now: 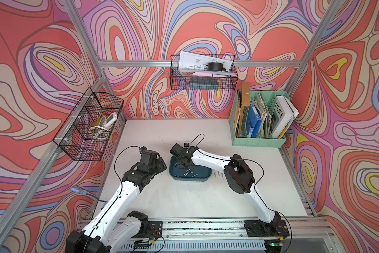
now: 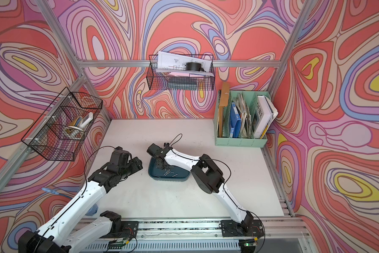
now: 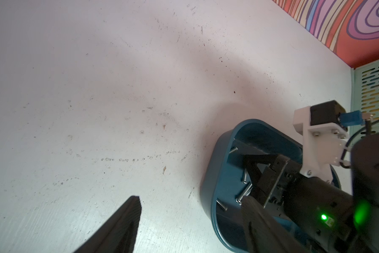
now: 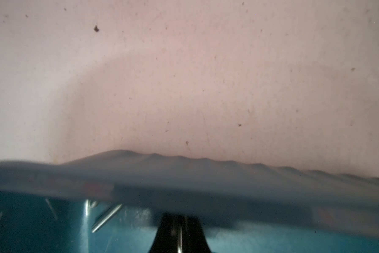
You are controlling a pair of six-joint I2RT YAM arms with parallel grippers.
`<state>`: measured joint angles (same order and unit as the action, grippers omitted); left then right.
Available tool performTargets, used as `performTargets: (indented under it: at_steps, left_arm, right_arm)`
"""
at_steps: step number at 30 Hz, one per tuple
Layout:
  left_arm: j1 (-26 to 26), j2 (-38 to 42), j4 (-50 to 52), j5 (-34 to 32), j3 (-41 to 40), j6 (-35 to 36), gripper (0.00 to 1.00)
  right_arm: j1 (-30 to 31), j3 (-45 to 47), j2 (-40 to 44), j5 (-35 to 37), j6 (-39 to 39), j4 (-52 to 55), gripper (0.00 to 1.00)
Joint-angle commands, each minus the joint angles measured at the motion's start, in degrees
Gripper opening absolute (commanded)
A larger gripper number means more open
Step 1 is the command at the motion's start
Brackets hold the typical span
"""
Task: Take out the screws from the storage box
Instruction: Pick up the screw from the storage box.
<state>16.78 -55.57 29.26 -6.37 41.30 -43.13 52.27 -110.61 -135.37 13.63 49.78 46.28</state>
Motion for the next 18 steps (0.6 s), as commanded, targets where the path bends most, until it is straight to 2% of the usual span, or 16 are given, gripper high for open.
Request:
performTargets:
  at_steps: [1,9,13,18]
  left_arm:
    - [-0.38,-0.13,0.89,0.30,0.07,-0.11,0.78]
    - [-0.40,-1.14,-1.16,5.14,0.03,1.03,0.78]
    - [-0.38,-3.31,-3.45,10.47,0.32,2.09,0.78]
    - [-0.34,-6.14,-7.42,20.16,1.37,3.14,0.78]
  right_arm:
    - [0.06,2.81,-0.67,0.65,-0.73,1.57,0.02]
    - [-3.02,8.60,4.30,0.01,-5.99,-2.94,0.00]
    - [-5.30,14.84,8.99,-2.86,-8.43,-8.13,0.00]
    - [-6.13,18.09,12.10,-3.20,-10.57,-10.55,0.00]
